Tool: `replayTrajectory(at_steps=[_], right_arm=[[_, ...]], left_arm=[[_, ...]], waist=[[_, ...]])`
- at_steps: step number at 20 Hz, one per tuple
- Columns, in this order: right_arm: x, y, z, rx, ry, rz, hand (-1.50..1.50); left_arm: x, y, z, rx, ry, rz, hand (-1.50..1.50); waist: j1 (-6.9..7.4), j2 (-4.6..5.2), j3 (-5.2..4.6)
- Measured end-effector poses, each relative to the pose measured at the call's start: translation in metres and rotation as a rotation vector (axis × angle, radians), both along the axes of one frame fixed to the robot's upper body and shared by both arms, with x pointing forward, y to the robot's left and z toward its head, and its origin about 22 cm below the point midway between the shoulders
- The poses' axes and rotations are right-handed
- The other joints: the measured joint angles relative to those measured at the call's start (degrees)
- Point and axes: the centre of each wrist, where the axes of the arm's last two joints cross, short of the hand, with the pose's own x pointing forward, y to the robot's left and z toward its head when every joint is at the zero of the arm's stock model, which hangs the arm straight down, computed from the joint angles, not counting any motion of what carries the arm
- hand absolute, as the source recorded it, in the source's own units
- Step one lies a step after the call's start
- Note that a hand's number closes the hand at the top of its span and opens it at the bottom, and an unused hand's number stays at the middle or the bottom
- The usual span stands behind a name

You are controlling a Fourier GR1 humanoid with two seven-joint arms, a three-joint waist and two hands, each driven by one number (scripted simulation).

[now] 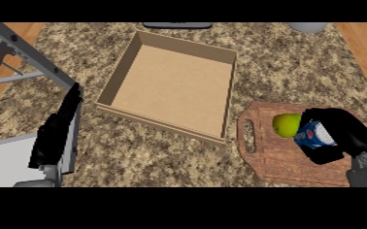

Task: Pick the can from the cutting board and place it in the cardboard box

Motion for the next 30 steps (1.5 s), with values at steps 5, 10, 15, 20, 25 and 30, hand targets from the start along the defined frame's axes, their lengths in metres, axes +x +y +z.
replayTrajectory(at_steps=[5,10,15,20,25,30], right_arm=[[0.052,0.016,0.026,-0.07,-0.089,0.237,1.5],[0.099,0.025,0.038,-0.082,-0.179,0.379,1.5],[0.137,0.027,0.048,-0.067,-0.28,0.434,1.5],[0.161,0.028,0.076,0.121,-0.34,0.52,1.5],[0.177,0.047,0.1,0.395,-0.39,0.64,1.5],[0.188,0.07,0.123,0.549,-0.4,0.735,1.5]], left_arm=[[0.01,-0.016,0.004,-0.003,-0.024,-0.065,0.0],[0.013,-0.02,0.005,-0.004,-0.023,-0.078,0.0],[0.011,-0.015,0.006,-0.004,-0.014,-0.059,0.0],[0.008,-0.011,0.004,-0.007,-0.004,-0.036,0.0],[0.005,-0.007,0.0,-0.001,0.003,-0.018,0.0],[0.0,-0.006,-0.002,-0.002,0.007,-0.003,0.0]], waist=[[3.98,1.19,0.2],[4.33,1.33,0.23],[3.24,1.04,0.2],[1.87,0.65,0.13],[0.98,0.32,0.08],[0.13,0.02,0.04]])
